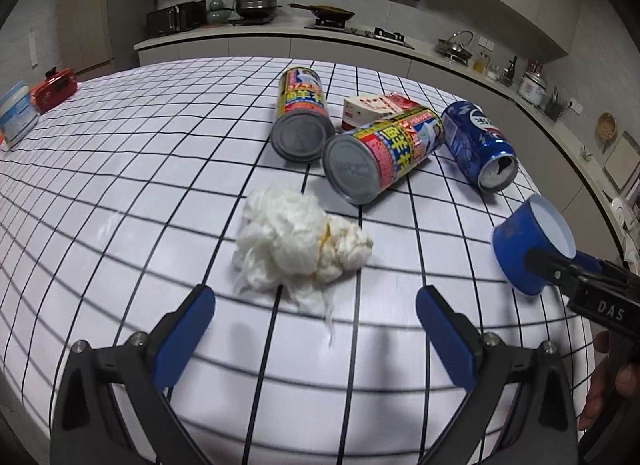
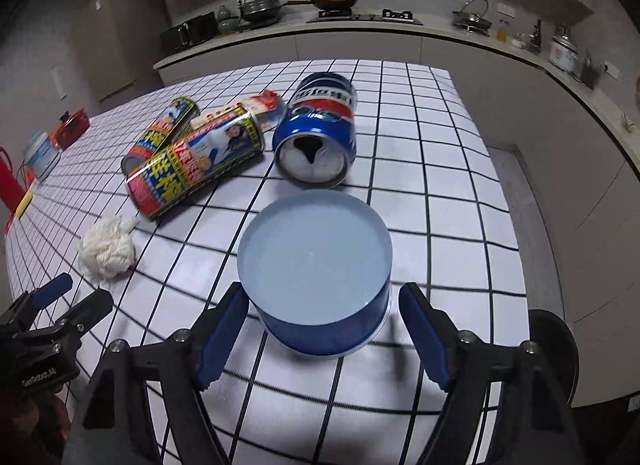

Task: Collect trash
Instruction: 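Grasp the white tissue with the left tool while the right tool grasps the blue cup, then carry the white tissue and blue cup over the bin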

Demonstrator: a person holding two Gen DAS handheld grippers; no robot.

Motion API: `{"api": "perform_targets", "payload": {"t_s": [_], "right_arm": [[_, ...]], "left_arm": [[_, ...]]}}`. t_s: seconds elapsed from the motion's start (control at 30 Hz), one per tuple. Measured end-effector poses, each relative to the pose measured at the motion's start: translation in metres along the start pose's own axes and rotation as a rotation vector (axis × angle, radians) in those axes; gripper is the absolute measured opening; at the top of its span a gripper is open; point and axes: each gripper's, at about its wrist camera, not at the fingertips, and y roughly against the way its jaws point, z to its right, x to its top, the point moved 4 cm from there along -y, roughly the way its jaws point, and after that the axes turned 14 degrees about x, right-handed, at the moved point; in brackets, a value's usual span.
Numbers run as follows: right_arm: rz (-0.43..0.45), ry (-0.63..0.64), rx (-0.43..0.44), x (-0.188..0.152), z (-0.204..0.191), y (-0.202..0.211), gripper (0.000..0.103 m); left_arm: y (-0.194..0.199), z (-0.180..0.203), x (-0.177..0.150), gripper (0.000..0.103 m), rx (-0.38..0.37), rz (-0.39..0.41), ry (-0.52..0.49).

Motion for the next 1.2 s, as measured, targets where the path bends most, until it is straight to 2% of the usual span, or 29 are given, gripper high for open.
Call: {"api": "perform_targets", "payload": {"t_s": [0.13,0.27,0.33,0.4,0.47,0.93,1.2], "right_arm": [[-0.005,-0.01,-0.005,0.004,0.001,-0.006,0.079],[-0.008,-0.023,-0.008,0.009,0.003,-0.014,0.079],[-0.002,-0.023,-0.009,0.011,0.002,-0.016,0.079],[0.006,-0.024,-0.004,0.012,0.002,-0.017,0.078],[0.015,-0.024,-0.014,0.014,0.002,-0.017,0.078],[0.058,0.004,-0.03,0.024,0.001,0.008,0.078],[0.087,-0.021,-0.048,0.015,0.025,0.039,0.078]], "left_arm": [[-0.014,0.002,0.012,0.101,-0.009,-0.018,-0.003],[-0.021,0.005,0.02,0.095,-0.021,-0.022,-0.004],[-0.025,0.009,0.021,0.081,-0.04,-0.037,-0.017],[-0.024,0.013,0.02,0.061,-0.045,-0.027,-0.053],[-0.019,0.015,0.02,0.058,-0.064,-0.018,-0.056],[0.01,0.031,0.022,0.058,-0.105,0.031,-0.046],[0.031,0.068,0.02,0.058,-0.147,0.061,-0.074]]}}
